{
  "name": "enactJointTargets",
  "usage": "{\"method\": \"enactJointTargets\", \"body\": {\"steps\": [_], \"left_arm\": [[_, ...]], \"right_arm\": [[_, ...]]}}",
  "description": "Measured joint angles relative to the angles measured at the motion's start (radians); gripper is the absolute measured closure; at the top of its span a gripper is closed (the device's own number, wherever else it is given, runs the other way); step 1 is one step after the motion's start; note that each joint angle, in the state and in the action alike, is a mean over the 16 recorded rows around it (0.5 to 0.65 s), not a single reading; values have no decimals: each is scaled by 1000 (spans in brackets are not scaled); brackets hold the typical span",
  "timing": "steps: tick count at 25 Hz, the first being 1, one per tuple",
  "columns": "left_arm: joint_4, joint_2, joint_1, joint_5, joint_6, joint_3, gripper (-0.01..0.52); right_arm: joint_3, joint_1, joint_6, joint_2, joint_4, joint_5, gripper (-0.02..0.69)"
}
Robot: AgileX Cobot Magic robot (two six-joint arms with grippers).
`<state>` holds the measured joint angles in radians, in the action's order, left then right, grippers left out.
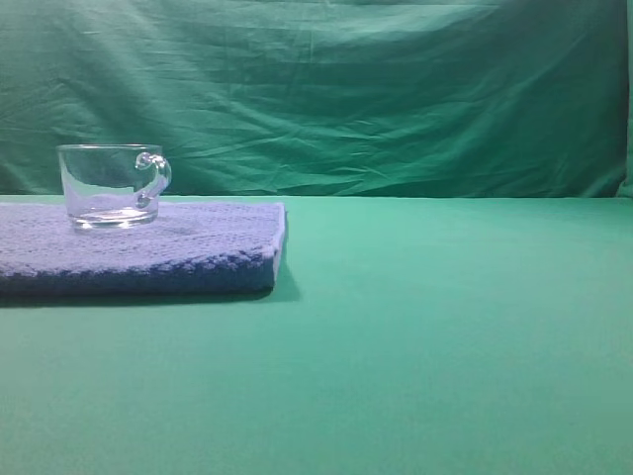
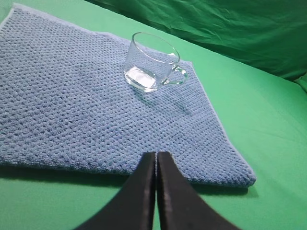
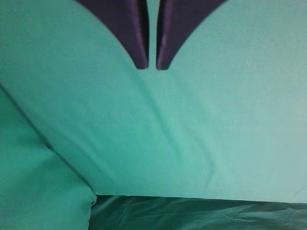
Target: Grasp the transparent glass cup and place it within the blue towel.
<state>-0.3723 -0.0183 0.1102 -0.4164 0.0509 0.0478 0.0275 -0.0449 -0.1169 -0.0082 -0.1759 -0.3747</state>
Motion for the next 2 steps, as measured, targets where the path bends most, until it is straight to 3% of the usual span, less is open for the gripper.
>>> {"method": "enactJointTargets", "body": {"steps": [2], "left_arm": [[0, 0, 0, 0, 0, 0, 514]], "right_arm": [[0, 0, 0, 0, 0, 0, 615]]}}
